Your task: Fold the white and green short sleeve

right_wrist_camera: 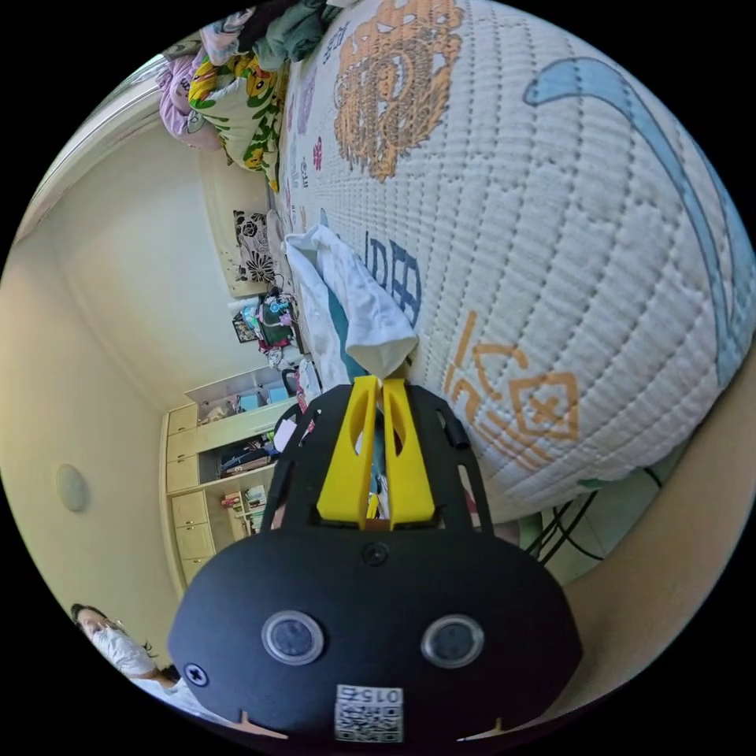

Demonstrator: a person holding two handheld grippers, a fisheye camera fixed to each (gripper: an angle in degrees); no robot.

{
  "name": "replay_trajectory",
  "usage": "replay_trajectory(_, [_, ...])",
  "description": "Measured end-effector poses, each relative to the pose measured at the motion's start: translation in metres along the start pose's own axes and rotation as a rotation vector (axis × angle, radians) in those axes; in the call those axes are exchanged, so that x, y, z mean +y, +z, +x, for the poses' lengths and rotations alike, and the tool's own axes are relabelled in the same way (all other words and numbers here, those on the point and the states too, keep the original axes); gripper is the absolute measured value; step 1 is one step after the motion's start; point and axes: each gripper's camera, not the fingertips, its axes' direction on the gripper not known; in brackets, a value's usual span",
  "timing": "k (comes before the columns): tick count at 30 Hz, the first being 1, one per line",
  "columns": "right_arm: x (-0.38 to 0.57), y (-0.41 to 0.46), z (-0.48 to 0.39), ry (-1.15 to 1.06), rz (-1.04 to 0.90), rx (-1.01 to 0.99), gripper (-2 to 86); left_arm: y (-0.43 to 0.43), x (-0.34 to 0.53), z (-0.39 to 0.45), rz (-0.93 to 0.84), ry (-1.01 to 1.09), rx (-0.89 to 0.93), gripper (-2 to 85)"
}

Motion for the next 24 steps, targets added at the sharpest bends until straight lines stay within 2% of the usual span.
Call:
replay_trajectory(4, [0.000,-0.013,-0.002,0.006,-0.002,-0.018,0.4,-0.005,0.000,-0.002,0.055,-0.053,0.033,8.9])
replay_trajectory(8, [0.001,-0.023,-0.004,0.007,0.003,-0.036,0.2,-0.013,0.004,0.004,0.029,-0.020,0.048,9.4])
replay_trajectory(11, [0.003,-0.027,-0.005,0.009,0.005,-0.055,0.3,-0.022,0.015,0.009,-0.024,-0.075,0.084,10.1])
replay_trajectory(14, [0.004,-0.028,-0.007,-0.007,0.004,-0.044,0.2,-0.034,0.032,0.015,-0.007,-0.060,-0.068,8.4])
replay_trajectory(20, [0.006,-0.026,-0.011,-0.021,-0.015,-0.010,0.2,-0.029,0.030,0.012,0.180,-0.108,0.079,8.4])
replay_trajectory(24, [0.007,-0.019,-0.017,-0.035,-0.029,0.032,0.1,-0.007,0.019,0.019,0.110,-0.125,0.111,2.7])
